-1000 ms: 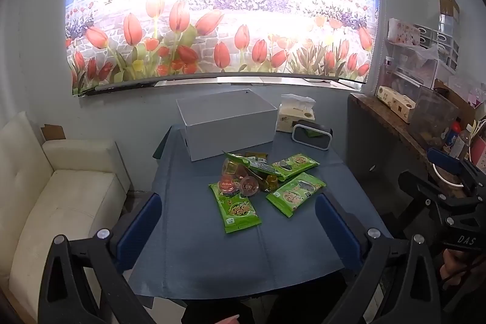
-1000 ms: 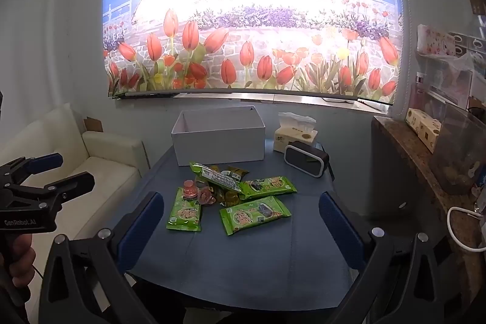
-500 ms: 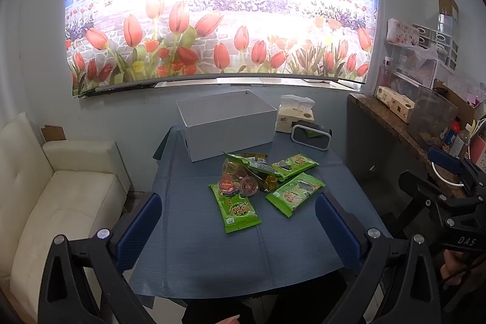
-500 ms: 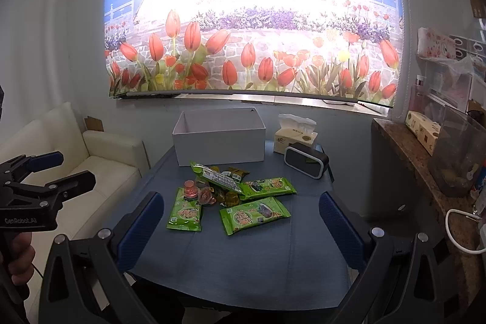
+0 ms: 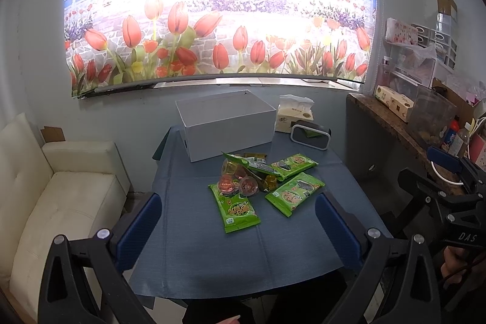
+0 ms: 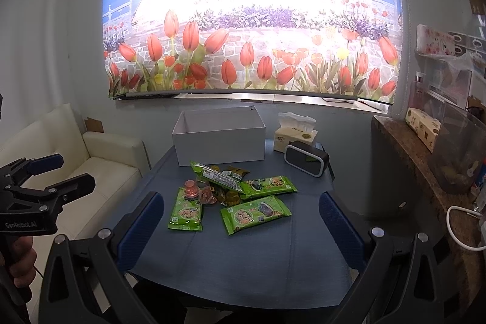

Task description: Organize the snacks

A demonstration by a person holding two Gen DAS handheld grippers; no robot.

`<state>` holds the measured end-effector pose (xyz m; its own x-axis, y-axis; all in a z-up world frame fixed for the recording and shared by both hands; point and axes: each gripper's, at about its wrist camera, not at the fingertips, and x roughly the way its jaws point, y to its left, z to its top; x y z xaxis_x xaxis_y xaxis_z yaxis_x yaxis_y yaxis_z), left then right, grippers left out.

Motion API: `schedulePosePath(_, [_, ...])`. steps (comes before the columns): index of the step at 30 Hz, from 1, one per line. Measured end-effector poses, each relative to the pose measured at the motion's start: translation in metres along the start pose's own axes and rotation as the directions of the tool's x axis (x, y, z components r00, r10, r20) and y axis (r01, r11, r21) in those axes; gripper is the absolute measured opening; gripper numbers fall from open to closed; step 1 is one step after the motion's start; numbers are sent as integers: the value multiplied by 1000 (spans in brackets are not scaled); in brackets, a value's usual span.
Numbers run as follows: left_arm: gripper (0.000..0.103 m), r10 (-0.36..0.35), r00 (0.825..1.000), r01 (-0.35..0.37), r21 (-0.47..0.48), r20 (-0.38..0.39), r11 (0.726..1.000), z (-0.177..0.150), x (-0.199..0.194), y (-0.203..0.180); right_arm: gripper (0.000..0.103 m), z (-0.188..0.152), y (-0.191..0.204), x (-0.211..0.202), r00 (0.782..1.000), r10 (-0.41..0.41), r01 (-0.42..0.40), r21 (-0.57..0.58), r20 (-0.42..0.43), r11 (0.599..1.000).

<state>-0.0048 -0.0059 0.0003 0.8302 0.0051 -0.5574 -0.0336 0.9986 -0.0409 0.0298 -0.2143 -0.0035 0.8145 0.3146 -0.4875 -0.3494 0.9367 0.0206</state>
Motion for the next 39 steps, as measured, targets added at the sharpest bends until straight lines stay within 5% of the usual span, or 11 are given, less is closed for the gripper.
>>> schedulePosePath(39, [103, -4, 1000, 4, 7, 0, 1000, 3, 0, 2, 103, 2, 1, -2, 1000, 1, -1, -6, -2, 1000])
